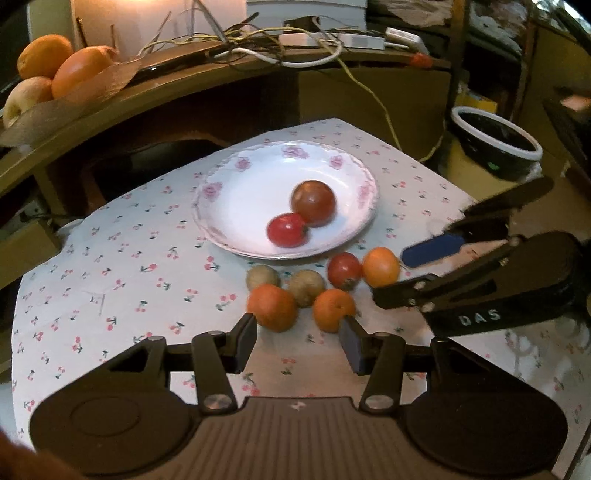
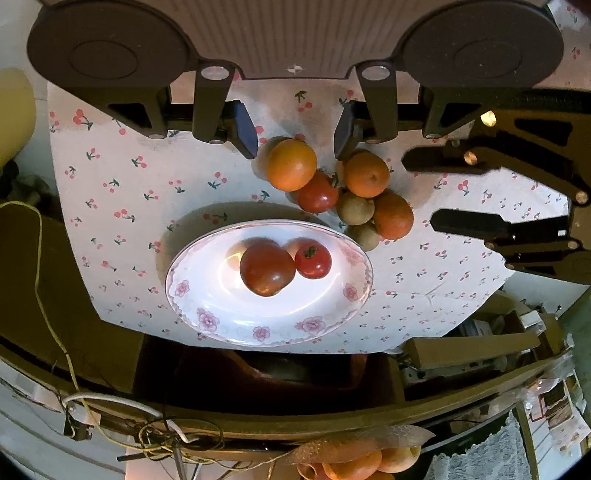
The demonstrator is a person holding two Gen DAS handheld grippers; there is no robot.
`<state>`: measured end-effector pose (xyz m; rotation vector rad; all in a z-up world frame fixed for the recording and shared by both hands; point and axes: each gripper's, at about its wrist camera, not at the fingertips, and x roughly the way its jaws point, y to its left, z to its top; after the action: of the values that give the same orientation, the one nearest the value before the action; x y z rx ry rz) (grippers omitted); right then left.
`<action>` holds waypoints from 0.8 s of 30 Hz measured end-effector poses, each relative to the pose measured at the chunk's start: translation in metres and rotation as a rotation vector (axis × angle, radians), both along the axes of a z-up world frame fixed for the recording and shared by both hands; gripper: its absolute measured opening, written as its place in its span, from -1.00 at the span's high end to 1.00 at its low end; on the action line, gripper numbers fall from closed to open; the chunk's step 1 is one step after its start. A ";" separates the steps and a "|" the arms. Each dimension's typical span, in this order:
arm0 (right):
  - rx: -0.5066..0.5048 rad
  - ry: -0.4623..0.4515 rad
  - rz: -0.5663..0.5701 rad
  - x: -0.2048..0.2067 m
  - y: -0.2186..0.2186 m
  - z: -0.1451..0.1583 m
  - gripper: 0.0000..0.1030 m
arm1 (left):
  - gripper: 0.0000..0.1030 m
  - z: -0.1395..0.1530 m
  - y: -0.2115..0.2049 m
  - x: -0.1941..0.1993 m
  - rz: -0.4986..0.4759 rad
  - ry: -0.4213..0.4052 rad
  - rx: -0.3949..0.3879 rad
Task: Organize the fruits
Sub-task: 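Grasp an orange with the right tool while the left tool grasps another orange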
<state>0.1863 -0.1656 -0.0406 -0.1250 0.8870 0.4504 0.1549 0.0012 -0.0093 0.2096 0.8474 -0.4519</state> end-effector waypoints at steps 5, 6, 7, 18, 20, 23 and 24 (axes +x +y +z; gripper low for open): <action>0.012 0.011 0.001 0.006 0.000 -0.003 0.09 | -0.06 -0.007 0.007 0.013 0.023 -0.010 0.008; 0.014 0.013 0.001 0.007 0.001 -0.003 0.10 | -0.06 -0.009 0.007 0.015 0.026 -0.013 0.014; 0.014 0.016 0.002 0.007 0.001 -0.004 0.11 | -0.06 -0.011 0.007 0.017 0.028 -0.015 0.016; -0.001 0.003 0.010 0.013 0.009 -0.007 0.12 | 0.01 -0.029 -0.003 0.030 0.030 0.010 0.018; -0.006 0.001 0.007 0.013 0.009 -0.007 0.17 | 0.09 -0.031 -0.004 0.030 0.035 0.018 0.013; -0.017 0.000 -0.004 0.014 0.008 -0.007 0.33 | 0.23 -0.028 -0.003 0.030 0.039 0.020 -0.003; -0.013 0.005 -0.006 0.015 0.007 -0.006 0.34 | 0.23 -0.027 -0.003 0.030 0.040 0.023 -0.006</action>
<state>0.2009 -0.1588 -0.0471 -0.1337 0.8952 0.4397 0.1849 -0.0022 -0.0368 0.1819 0.8708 -0.4201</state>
